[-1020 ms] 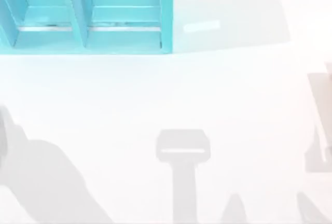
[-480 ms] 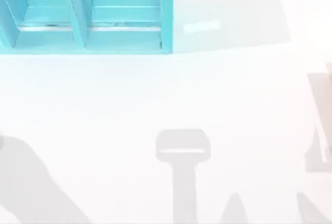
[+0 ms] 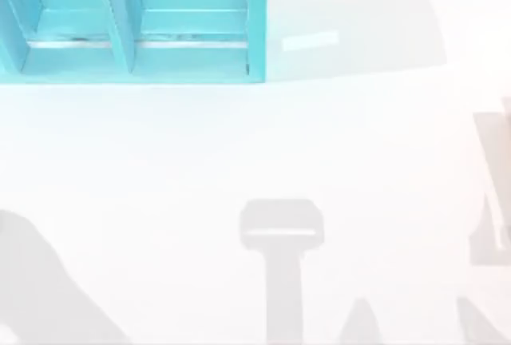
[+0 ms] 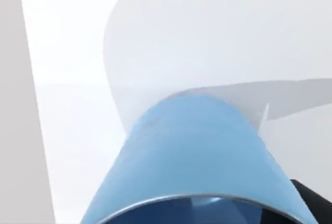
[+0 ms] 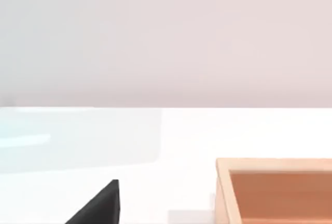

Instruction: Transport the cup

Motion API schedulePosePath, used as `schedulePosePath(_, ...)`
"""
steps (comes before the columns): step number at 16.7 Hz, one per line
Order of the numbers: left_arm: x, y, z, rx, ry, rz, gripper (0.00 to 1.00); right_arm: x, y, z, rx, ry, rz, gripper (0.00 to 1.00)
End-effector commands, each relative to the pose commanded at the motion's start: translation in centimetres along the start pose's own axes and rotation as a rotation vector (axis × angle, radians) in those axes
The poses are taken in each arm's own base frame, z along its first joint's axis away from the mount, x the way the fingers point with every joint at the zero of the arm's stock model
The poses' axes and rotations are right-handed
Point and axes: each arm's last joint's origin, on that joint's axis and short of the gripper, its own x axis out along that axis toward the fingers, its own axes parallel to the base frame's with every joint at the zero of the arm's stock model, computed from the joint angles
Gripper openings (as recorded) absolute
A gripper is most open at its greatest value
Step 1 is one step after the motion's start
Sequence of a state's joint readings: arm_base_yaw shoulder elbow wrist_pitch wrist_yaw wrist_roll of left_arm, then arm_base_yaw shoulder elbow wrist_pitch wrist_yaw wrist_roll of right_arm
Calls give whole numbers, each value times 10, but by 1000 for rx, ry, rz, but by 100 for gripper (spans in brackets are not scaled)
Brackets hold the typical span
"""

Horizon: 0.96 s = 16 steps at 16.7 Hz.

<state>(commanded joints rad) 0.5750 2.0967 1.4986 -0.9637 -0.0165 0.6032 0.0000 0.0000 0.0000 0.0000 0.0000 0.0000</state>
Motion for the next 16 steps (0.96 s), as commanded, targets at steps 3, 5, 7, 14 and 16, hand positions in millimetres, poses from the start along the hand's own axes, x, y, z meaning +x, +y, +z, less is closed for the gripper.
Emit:
schedulePosePath(3,0,0,0,0,0,0,45,0,0,0,0,0,0,100)
schedulePosePath(5,0,0,0,0,0,0,60,0,0,0,0,0,0,100)
schedulePosePath(7,0,0,0,0,0,0,75,0,0,0,0,0,0,100)
schedulePosePath(14,0,0,0,0,0,0,100,0,0,0,0,0,0,100)
schedulePosePath(16,0,0,0,0,0,0,100,0,0,0,0,0,0,100)
